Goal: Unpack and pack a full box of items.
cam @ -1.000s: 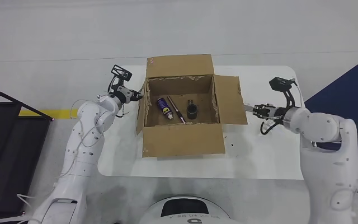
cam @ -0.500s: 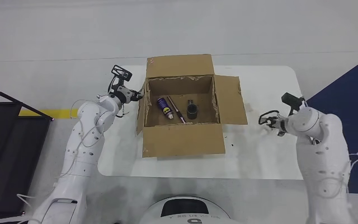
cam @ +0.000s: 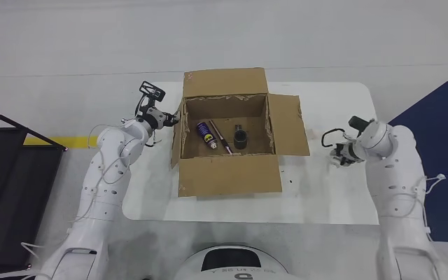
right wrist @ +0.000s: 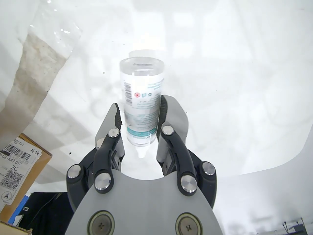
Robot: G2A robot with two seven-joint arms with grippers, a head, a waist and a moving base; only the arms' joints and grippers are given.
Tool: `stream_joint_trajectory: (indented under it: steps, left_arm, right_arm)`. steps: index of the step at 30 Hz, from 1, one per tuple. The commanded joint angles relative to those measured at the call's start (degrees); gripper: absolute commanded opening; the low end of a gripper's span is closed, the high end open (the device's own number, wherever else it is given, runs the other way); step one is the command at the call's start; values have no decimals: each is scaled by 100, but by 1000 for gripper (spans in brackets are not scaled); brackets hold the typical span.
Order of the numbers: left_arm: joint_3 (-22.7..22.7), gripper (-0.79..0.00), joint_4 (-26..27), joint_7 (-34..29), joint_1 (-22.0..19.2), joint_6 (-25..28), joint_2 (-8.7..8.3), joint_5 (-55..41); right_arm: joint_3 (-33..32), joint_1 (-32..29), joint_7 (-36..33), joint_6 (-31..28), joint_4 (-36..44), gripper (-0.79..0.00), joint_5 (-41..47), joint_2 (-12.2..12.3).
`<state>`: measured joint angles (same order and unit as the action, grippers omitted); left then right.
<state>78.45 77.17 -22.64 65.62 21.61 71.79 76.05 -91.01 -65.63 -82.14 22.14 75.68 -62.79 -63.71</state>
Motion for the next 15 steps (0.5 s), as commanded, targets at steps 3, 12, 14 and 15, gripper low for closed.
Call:
stream_joint_trajectory:
  steps: [3, 12, 14, 15]
  left_arm:
    - [0, 0, 0, 0, 0, 0, 0, 0]
    - [0, 0, 0, 0, 0, 0, 0, 0]
    - [0, 0, 0, 0, 0, 0, 0, 0]
    - [0, 0, 0, 0, 0, 0, 0, 0]
  right_arm:
    - [-50, 18, 37, 37, 206, -785, 13, 6]
    - [-564, -966, 1239, -107, 2983, -785, 1314, -49]
    - [-514, -1217, 1785, -472, 3651, -785, 1974, -98]
    - [-445, -1295, 2052, -703, 3837, -785, 2230, -118]
